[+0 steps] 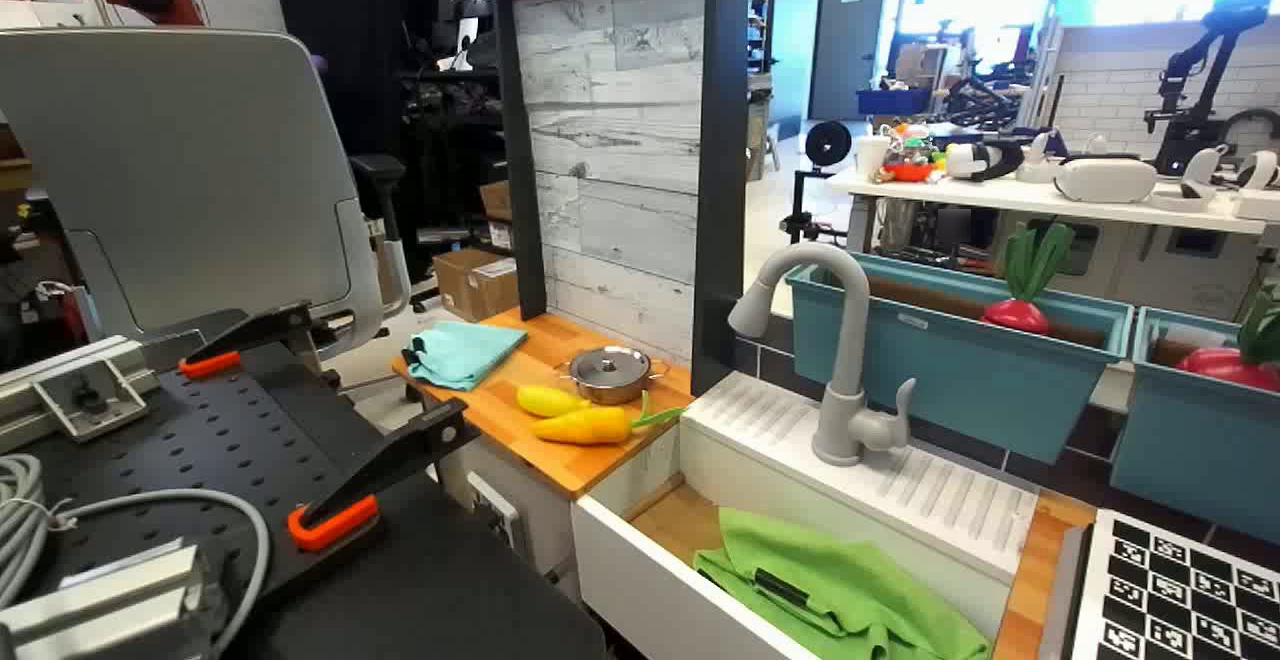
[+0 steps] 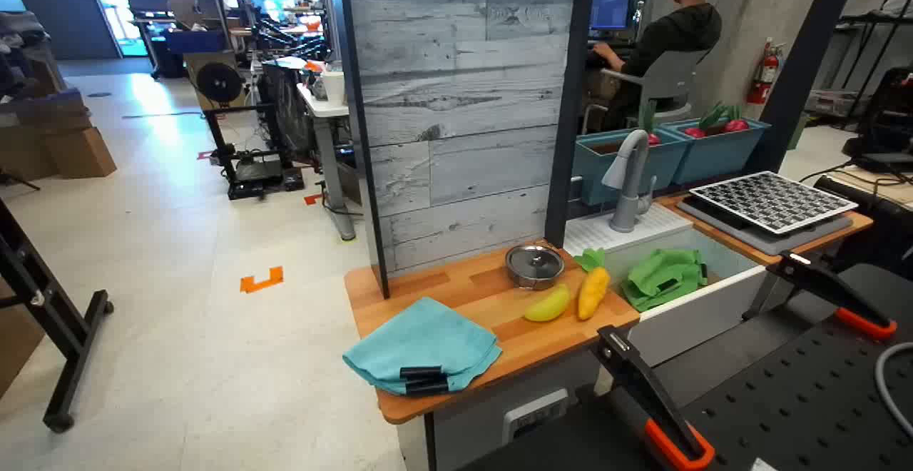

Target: Remove the silver lid from the silver pot, move the faucet to the right

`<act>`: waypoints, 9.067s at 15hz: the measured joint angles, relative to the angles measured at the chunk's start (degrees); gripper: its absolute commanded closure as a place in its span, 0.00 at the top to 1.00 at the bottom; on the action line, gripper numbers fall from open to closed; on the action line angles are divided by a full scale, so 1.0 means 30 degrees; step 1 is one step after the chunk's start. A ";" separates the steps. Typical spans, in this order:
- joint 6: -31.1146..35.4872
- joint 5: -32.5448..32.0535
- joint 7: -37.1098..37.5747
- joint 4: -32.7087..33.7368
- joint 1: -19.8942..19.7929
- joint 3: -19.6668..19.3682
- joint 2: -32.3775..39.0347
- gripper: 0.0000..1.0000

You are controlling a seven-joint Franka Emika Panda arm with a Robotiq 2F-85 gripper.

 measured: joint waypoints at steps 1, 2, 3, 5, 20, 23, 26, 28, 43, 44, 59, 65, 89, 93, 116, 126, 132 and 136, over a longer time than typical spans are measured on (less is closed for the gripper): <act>0.0000 0.0000 0.0000 0.0011 0.0001 0.0001 -0.0001 1.00; 0.0000 0.0000 0.0000 0.0023 0.0000 0.0000 -0.0006 1.00; 0.0000 0.0000 0.0000 0.0027 0.0000 0.0000 -0.0006 1.00; 0.0000 0.0000 0.0000 0.0027 0.0000 0.0000 -0.0006 1.00; 0.1669 -0.0731 0.0051 -0.1610 -0.0232 -0.0633 0.0769 1.00; 0.2662 -0.1324 0.0008 -0.2263 -0.0674 -0.1298 0.1449 1.00; 0.3747 -0.1907 -0.0385 -0.2670 -0.1289 -0.2228 0.2644 1.00; 0.4458 -0.2055 -0.1049 -0.2811 -0.1678 -0.2940 0.3696 1.00; 1.0903 -0.0825 -0.2724 -0.0646 -0.2189 -0.4800 1.4394 1.00; 1.1513 -0.0672 -0.2687 -0.0469 -0.2134 -0.4761 1.5109 1.00; 1.2815 0.1268 -0.1024 0.6462 -0.2119 -0.4679 2.4223 1.00; 1.2747 0.1268 0.0048 0.8710 -0.2083 -0.4790 2.6395 1.00; 1.1807 0.1260 0.0446 1.1107 -0.1675 -0.5003 2.8034 0.05; 1.1807 0.1259 0.0445 1.1107 -0.1595 -0.5021 2.8026 0.05; 1.1840 -0.1225 0.2276 1.1073 0.3187 -0.6805 2.7616 0.05; 1.1964 -0.1467 0.1833 1.1267 0.3529 -0.6073 2.7905 0.05; 1.1922 -0.1430 0.1738 1.2140 0.2954 -0.5939 2.8634 0.05; 1.1862 -0.1430 0.1740 1.2585 0.2907 -0.5946 2.9294 0.05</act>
